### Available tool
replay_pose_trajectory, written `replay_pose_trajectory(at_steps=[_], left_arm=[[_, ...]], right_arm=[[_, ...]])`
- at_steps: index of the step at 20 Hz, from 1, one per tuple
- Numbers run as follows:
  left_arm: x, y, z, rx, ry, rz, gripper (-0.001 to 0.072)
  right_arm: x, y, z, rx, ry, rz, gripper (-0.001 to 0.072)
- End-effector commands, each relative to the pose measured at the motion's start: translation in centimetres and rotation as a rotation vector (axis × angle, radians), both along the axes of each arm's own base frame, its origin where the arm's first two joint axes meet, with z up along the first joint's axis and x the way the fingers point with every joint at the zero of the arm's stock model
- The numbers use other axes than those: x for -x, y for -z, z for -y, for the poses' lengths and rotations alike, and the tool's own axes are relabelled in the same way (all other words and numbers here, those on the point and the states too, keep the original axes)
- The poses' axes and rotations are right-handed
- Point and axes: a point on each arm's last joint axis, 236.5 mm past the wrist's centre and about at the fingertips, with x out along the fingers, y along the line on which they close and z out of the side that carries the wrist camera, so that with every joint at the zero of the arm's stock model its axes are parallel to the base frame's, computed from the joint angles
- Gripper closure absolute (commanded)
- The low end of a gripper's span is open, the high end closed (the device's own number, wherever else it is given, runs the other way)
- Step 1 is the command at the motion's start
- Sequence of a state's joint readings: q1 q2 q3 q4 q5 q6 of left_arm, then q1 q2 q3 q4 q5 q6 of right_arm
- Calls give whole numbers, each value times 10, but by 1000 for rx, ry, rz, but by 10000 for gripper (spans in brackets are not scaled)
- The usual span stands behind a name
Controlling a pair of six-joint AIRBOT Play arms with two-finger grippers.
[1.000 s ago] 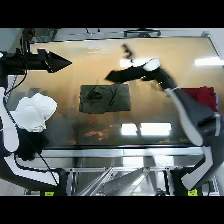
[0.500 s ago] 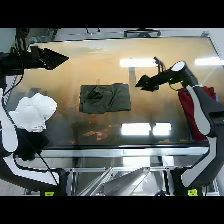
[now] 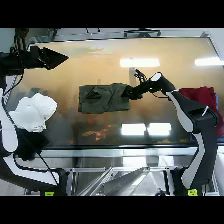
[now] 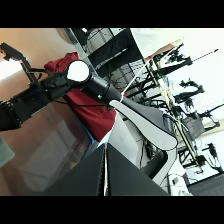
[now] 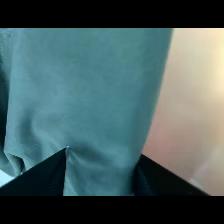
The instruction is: Fold the shirts.
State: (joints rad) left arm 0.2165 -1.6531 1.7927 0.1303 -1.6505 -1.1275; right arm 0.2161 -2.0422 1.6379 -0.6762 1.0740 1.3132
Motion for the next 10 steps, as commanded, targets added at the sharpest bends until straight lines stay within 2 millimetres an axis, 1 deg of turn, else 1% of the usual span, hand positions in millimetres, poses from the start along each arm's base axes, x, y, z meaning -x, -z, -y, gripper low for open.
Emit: replay_pose_trajectory(at_steps=[1,3,5,6,7,8,9,10], left_arm=[[0,0,-1,-1,-1,2,688],[0,0,0,-1,-1,2,688],[0,0,0,-1,0,2,689],[1,0,0,-1,3,2,689],[2,0,0,-2,7,1,689],[2,0,0,-2,9,1,688],[3,0,0,-2,10,0,689],[3,0,0,-2,12,0,688]], right_arm=[[-3,-17,-28,-111,-15,47,570],[-7,-53,-42,-236,-18,91,687],[-15,-93,-39,-262,-28,162,692],[-20,-121,-33,-265,-36,220,692],[-28,-151,-22,-270,-23,276,693],[-38,-182,-6,-269,12,329,693],[-49,-215,19,-257,65,380,693],[-60,-244,49,-236,132,414,693]])
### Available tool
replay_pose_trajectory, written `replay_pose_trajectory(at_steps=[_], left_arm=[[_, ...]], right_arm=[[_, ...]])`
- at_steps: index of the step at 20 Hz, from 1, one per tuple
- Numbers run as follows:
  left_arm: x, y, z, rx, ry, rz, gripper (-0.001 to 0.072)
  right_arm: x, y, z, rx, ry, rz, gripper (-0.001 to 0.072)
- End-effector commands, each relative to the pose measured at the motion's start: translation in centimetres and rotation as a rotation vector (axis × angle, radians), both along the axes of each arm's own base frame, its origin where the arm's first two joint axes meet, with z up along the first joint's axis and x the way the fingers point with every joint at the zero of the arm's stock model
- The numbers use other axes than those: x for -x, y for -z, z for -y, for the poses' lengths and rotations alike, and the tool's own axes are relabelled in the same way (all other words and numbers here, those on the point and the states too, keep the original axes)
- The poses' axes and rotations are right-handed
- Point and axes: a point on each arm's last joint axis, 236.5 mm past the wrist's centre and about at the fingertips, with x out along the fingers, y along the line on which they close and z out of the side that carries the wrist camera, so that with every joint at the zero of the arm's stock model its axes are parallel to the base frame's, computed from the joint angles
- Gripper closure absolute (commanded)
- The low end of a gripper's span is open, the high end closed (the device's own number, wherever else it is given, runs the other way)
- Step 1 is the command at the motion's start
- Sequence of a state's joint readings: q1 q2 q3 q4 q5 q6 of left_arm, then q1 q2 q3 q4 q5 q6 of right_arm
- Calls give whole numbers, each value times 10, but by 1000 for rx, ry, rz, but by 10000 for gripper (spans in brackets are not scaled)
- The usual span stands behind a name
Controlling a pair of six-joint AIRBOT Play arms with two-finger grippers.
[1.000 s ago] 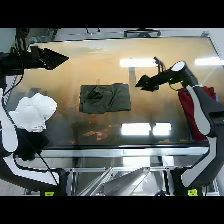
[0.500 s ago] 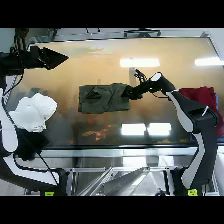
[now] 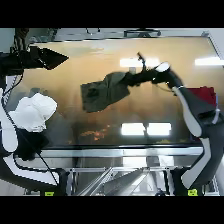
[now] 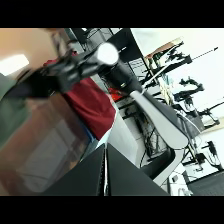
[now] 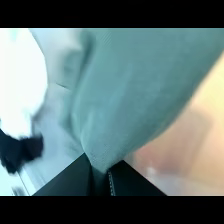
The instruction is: Fold the shirts.
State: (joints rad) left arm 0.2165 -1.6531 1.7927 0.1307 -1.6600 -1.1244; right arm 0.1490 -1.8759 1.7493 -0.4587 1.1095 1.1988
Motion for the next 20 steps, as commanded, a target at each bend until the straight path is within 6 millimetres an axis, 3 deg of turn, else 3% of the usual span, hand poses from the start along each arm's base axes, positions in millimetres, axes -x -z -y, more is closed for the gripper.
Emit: replay_pose_trajectory(at_steps=[1,4,6,8,10,13,15,17,20], left_arm=[[2,0,0,-1,8,-2,688],[3,0,4,-1,16,-2,689],[3,0,4,-1,16,-2,688],[3,0,6,-1,19,-1,688],[4,0,6,-2,22,-2,689],[4,0,6,-2,23,-2,689],[4,0,7,-2,23,-2,689],[4,0,7,-2,23,-2,689],[6,1,11,-4,35,-2,689]], right_arm=[[-25,-102,82,4,193,105,693],[-41,-159,194,9,478,105,693],[-43,-183,273,-5,671,101,693],[-29,-179,347,16,822,43,693],[-1,-159,400,72,918,-77,693],[75,-116,459,317,1058,-311,696],[140,-99,496,528,1270,-447,696],[197,-73,505,642,1383,-565,695],[252,-6,486,638,1466,-722,694]])
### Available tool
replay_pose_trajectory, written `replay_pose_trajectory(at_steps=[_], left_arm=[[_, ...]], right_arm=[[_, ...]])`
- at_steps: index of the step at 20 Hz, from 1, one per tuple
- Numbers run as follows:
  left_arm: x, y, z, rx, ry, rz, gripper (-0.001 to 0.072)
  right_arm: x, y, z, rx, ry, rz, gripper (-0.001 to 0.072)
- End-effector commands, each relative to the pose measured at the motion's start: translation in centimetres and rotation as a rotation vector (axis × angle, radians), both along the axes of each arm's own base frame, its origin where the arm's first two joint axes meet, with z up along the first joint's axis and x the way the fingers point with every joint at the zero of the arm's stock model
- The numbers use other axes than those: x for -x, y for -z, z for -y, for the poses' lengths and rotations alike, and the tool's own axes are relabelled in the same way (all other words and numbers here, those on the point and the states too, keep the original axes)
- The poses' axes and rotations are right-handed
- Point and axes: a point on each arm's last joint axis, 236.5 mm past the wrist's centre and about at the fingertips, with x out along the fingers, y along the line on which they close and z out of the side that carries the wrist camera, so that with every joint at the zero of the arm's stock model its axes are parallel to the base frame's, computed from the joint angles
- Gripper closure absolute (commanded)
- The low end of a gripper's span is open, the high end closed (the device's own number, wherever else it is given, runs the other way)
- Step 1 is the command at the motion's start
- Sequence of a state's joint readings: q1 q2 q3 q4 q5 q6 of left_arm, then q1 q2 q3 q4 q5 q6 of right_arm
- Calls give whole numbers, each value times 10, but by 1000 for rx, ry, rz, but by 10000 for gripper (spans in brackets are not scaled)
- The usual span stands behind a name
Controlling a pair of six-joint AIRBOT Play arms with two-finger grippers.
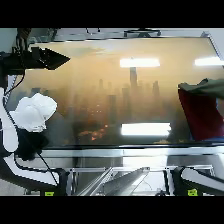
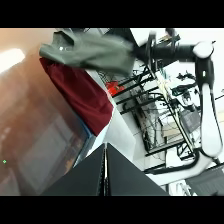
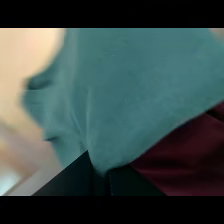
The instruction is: Fold the shirts.
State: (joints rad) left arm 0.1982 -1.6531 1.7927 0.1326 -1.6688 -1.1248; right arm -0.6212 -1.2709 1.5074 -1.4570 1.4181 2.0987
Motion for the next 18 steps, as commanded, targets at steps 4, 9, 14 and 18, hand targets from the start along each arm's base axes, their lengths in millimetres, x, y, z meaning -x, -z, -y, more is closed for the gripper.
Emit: replay_pose_trajectory(at_steps=[4,9,14,18], left_arm=[[8,2,15,-7,43,-2,689],[16,2,33,-7,88,-2,688],[22,1,47,-6,121,-2,689],[23,2,42,-8,122,-11,701]], right_arm=[[108,123,-14,18,258,-161,691],[131,147,-27,-8,183,-268,95],[67,41,-10,132,-83,-50,7],[8,-93,-22,208,-134,323,31]])
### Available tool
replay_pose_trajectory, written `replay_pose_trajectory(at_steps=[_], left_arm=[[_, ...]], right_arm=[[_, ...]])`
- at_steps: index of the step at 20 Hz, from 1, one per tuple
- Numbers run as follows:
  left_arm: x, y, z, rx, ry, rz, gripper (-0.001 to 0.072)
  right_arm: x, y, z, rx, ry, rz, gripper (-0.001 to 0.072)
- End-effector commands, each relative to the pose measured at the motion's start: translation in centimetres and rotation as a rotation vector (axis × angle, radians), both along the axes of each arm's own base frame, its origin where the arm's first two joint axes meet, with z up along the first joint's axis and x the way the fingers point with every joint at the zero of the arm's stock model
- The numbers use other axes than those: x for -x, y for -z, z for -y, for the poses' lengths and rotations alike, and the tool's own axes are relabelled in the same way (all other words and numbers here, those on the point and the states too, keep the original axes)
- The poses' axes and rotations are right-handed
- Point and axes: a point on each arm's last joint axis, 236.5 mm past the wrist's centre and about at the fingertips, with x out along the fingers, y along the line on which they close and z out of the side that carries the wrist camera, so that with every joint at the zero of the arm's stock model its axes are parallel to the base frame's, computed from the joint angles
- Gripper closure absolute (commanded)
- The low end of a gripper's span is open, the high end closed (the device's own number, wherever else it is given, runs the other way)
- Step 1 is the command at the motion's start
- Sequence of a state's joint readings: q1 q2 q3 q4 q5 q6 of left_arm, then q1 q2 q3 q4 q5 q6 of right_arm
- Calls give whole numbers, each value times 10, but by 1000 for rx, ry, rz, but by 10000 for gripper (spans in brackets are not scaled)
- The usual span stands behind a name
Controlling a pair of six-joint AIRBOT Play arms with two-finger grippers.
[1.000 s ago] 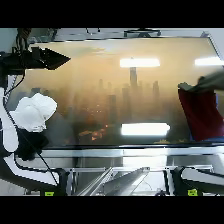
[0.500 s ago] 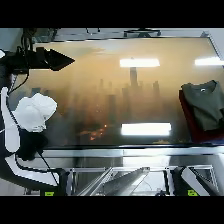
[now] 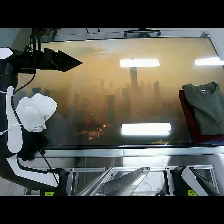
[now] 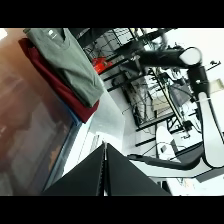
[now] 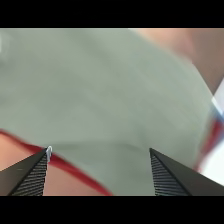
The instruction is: Fold the shirts.
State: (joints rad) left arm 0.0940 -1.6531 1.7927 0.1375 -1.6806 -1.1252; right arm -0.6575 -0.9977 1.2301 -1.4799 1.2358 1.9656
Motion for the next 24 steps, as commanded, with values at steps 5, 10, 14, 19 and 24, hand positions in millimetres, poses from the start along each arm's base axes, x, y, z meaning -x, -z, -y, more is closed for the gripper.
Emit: replay_pose_trajectory(at_steps=[5,10,14,19,24], left_arm=[[17,18,-16,-170,-20,-43,707],[65,49,-10,-280,-114,-51,688],[147,116,-3,-280,-106,-181,690],[199,172,-1,-289,-164,-260,689],[206,171,-2,-304,-182,-218,689]], right_arm=[[-54,-73,-100,-56,-389,212,692],[-21,11,-223,-139,-747,74,693],[59,107,-324,-262,-990,-22,692],[88,146,-353,-297,-1068,-61,693],[84,144,-354,-293,-1062,-45,692]])
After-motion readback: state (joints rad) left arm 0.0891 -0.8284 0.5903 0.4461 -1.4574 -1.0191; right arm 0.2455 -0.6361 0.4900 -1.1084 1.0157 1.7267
